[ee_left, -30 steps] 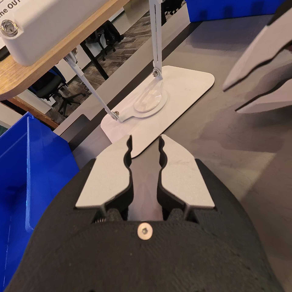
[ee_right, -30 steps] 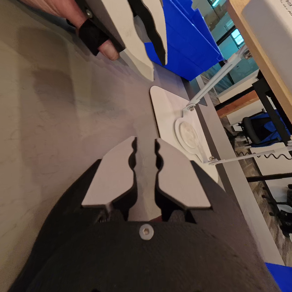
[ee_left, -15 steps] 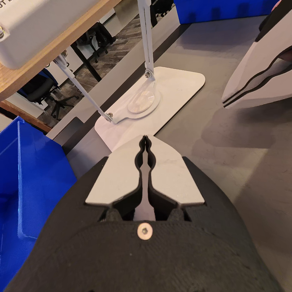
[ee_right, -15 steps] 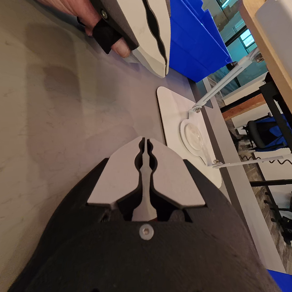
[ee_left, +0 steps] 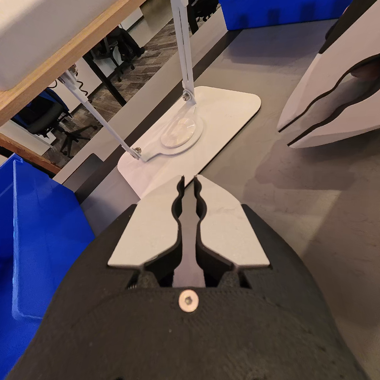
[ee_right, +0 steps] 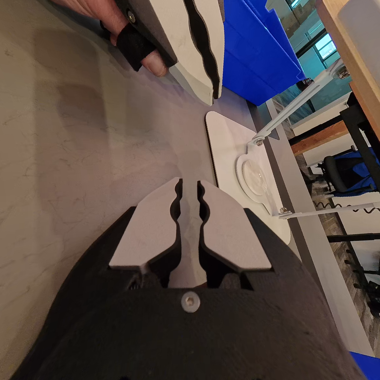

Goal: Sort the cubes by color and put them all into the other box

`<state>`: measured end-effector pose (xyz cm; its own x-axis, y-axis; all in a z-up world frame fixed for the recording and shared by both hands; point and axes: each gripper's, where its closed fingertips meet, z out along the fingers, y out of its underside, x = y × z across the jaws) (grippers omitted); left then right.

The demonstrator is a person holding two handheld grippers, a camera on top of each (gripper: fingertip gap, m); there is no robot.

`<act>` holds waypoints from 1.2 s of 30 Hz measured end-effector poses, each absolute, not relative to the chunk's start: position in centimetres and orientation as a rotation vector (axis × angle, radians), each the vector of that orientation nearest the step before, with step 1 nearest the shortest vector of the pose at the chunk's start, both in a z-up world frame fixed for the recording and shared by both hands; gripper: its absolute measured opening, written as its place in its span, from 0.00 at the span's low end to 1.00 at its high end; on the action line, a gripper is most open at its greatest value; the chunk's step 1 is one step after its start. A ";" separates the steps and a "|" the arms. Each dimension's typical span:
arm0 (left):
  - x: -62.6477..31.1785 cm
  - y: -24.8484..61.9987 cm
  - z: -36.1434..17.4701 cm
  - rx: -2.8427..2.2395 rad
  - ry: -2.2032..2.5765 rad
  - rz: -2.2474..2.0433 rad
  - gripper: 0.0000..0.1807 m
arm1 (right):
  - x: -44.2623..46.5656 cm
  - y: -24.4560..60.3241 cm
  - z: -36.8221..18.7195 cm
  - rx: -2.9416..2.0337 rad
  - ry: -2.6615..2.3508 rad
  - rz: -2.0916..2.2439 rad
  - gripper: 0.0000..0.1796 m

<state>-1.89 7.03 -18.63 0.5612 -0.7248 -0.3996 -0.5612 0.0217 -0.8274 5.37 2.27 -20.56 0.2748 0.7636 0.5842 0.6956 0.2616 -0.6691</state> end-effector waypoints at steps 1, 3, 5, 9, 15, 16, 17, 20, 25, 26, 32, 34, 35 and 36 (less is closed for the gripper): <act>-1.9 7.1 -18.7 -1.651 1.096 -0.176 0.05 | 5.4 2.3 -20.6 -1.456 -1.441 0.078 0.08; -1.9 7.1 -18.6 -1.650 1.094 -0.174 0.06 | 5.4 2.3 -20.5 -1.455 -1.439 0.079 0.09; -1.9 7.1 -18.6 -1.651 1.092 -0.175 0.07 | 5.4 2.4 -20.6 -1.457 -1.437 0.077 0.10; -2.0 7.2 -18.7 -1.657 1.088 -0.175 0.08 | 5.3 2.4 -20.6 -1.456 -1.435 0.075 0.12; -2.0 7.2 -18.7 -1.657 1.089 -0.170 0.09 | 5.2 2.3 -20.6 -1.452 -1.436 0.076 0.13; -2.0 7.2 -18.7 -1.657 1.089 -0.169 0.09 | 5.1 2.3 -20.6 -1.451 -1.439 0.074 0.13; -2.0 7.2 -18.7 -1.656 1.088 -0.169 0.09 | 5.1 2.3 -20.6 -1.449 -1.440 0.070 0.13; -2.1 7.2 -18.7 -1.657 1.089 -0.169 0.09 | 5.0 2.2 -20.5 -1.444 -1.441 0.067 0.13; -2.2 7.2 -18.7 -1.655 1.084 -0.169 0.09 | 5.0 2.2 -20.5 -1.438 -1.442 0.061 0.14; -2.2 7.2 -18.7 -1.655 1.083 -0.168 0.09 | 4.9 2.2 -20.5 -1.436 -1.444 0.059 0.14; -2.4 7.3 -18.6 -1.654 1.079 -0.162 0.09 | 4.8 2.0 -20.4 -1.420 -1.451 0.041 0.14; -2.5 7.3 -18.7 -1.656 1.077 -0.158 0.09 | 4.8 2.0 -20.4 -1.418 -1.455 0.034 0.15; -2.5 7.4 -18.7 -1.657 1.075 -0.155 0.09 | 4.8 2.0 -20.4 -1.417 -1.457 0.031 0.15; -2.5 7.4 -18.6 -1.655 1.073 -0.152 0.10 | 4.7 2.0 -20.4 -1.415 -1.458 0.028 0.15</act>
